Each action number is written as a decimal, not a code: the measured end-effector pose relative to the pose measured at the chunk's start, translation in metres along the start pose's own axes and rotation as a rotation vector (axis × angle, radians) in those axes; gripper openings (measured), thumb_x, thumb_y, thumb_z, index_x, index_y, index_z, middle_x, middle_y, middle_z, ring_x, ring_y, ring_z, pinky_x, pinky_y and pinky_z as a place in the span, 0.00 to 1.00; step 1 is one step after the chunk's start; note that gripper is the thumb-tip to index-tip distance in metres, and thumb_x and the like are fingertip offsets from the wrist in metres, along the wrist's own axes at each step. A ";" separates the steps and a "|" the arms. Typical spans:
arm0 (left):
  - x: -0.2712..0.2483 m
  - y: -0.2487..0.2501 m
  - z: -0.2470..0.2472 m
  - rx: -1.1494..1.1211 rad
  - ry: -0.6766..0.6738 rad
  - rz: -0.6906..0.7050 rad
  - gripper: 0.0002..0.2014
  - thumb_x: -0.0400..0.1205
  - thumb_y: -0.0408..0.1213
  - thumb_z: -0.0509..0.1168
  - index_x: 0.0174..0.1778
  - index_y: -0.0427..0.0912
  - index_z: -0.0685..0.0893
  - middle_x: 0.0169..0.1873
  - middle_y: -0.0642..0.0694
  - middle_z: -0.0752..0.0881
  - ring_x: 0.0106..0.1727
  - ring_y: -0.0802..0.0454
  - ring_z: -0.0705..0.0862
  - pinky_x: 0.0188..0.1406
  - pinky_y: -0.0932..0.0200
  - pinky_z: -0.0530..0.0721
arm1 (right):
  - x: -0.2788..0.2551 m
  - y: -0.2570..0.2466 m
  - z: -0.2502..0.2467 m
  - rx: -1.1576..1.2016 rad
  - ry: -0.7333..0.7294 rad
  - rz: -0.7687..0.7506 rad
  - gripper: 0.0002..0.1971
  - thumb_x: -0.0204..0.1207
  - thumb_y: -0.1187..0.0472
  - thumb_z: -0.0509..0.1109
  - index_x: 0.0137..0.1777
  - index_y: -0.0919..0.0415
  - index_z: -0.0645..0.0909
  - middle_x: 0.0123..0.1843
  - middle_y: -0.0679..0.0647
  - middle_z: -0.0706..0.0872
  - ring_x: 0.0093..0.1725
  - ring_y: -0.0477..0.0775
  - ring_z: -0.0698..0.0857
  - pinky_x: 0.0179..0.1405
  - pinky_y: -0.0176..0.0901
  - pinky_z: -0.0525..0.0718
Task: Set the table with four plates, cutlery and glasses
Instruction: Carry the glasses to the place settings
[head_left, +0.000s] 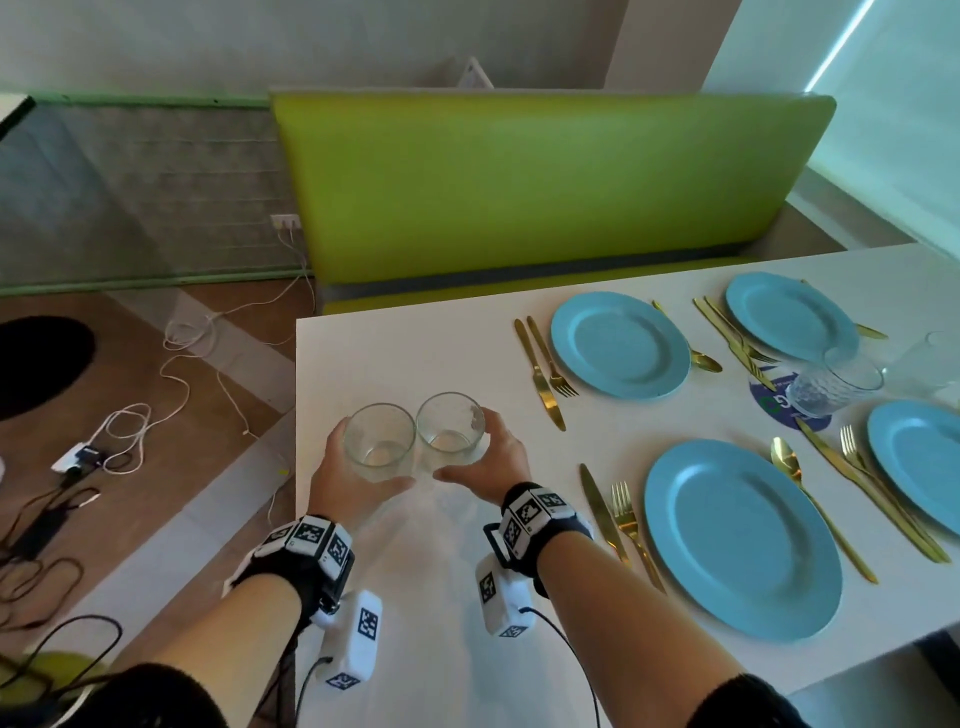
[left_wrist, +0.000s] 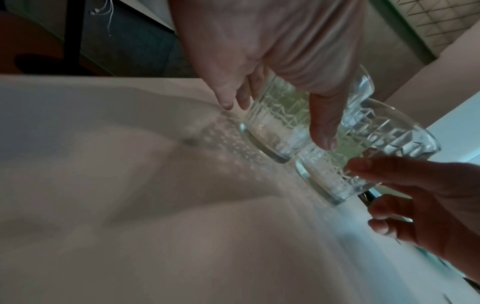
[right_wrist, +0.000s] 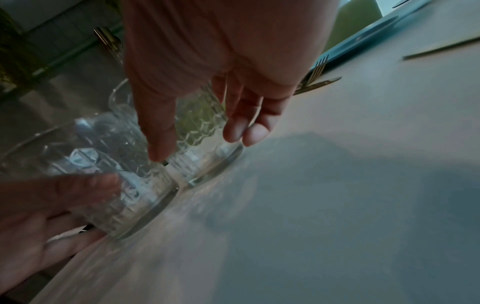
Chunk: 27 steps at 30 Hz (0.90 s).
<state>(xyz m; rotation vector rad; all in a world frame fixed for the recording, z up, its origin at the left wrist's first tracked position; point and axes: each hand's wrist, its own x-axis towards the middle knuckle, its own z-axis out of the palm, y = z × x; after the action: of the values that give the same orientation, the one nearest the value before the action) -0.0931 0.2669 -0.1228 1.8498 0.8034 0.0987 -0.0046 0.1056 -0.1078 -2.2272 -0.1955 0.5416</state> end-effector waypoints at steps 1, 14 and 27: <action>0.001 0.001 0.002 -0.016 0.009 0.005 0.51 0.61 0.37 0.83 0.78 0.48 0.63 0.76 0.47 0.73 0.76 0.46 0.73 0.73 0.53 0.71 | 0.001 0.000 0.002 -0.004 0.006 -0.007 0.45 0.58 0.53 0.84 0.75 0.50 0.65 0.69 0.51 0.79 0.69 0.53 0.77 0.66 0.40 0.75; 0.012 0.033 0.026 -0.010 0.023 0.051 0.44 0.62 0.36 0.83 0.74 0.44 0.70 0.70 0.46 0.80 0.71 0.47 0.78 0.74 0.55 0.71 | 0.007 0.006 -0.044 -0.004 0.105 0.017 0.38 0.57 0.53 0.83 0.67 0.52 0.70 0.60 0.51 0.82 0.61 0.53 0.80 0.55 0.36 0.76; 0.002 0.144 0.150 0.057 -0.194 0.219 0.41 0.60 0.39 0.84 0.69 0.45 0.73 0.64 0.46 0.83 0.64 0.48 0.81 0.58 0.64 0.76 | 0.034 0.087 -0.242 -0.057 0.487 0.292 0.40 0.60 0.50 0.82 0.69 0.59 0.68 0.65 0.60 0.81 0.65 0.62 0.80 0.62 0.48 0.79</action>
<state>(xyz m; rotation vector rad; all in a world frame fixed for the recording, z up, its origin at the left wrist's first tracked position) 0.0407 0.1187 -0.0650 1.9622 0.4732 0.0348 0.1296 -0.1079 -0.0454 -2.3835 0.3746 0.1312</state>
